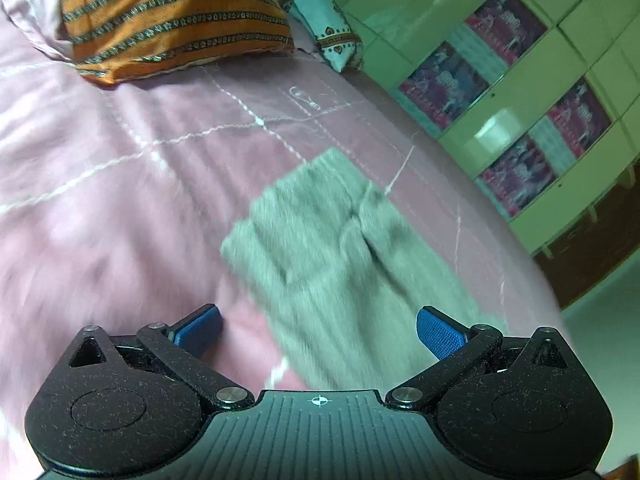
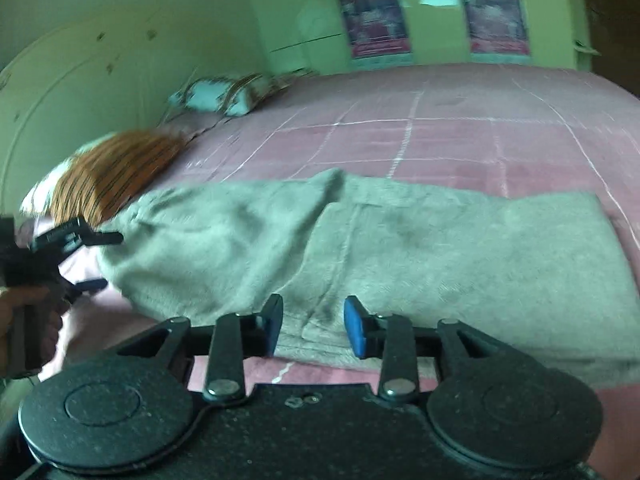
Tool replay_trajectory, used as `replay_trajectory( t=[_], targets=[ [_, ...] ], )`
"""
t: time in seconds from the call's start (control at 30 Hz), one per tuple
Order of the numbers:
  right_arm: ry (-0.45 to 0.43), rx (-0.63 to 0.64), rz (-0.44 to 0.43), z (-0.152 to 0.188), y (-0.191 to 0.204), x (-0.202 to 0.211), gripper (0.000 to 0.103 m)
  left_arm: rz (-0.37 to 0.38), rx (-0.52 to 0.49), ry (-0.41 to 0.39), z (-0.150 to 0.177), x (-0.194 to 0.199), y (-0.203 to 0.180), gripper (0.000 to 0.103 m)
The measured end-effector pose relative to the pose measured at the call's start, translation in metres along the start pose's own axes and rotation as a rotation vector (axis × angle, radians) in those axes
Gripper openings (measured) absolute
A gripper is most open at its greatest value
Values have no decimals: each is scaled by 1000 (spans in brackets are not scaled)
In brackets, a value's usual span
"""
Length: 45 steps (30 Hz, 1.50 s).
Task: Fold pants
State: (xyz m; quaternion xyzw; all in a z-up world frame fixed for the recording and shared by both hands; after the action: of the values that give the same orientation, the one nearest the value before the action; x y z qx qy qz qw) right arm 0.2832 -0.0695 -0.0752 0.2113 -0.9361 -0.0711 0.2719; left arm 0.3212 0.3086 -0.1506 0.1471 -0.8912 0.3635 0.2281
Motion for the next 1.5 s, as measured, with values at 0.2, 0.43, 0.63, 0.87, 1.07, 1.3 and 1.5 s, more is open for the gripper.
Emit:
replay_trajectory(
  t=[0.2, 0.43, 0.63, 0.87, 1.07, 1.3, 1.5],
  targets=[
    [-38, 17, 39, 0, 7, -1, 28, 102, 171, -84, -17, -5, 5, 34],
    [65, 289, 173, 31, 37, -57, 34, 107, 149, -60, -2, -21, 26, 34],
    [-22, 225, 173, 15, 41, -38, 39, 138, 104, -94, -17, -14, 2, 34],
    [-224, -79, 239, -7, -27, 30, 64, 235, -145, -138, -18, 23, -92, 34],
    [-308, -316, 344, -11, -114, 81, 64, 288, -359, -107, 29, 21, -206, 34],
    [-341, -481, 392, 8, -199, 129, 64, 457, -566, 16, 133, 18, -345, 34],
    [-346, -601, 454, 31, -257, 158, 65, 599, -710, 256, 265, 4, -420, 77]
  ],
)
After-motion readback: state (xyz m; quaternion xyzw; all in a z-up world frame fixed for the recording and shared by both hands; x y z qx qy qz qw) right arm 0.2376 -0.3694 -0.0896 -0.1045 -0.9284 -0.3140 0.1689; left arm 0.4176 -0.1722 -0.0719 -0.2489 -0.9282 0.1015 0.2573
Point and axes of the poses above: each gripper's, at about its wrist camera, not at the fingertips, and x roughly against the way its jaws point, y to its left, z to its underside, the point moved 7 cm from there along -x, roughly the way its jaws point, and after that the axes turned 7 degrees about -y, right-handed, at the moved point
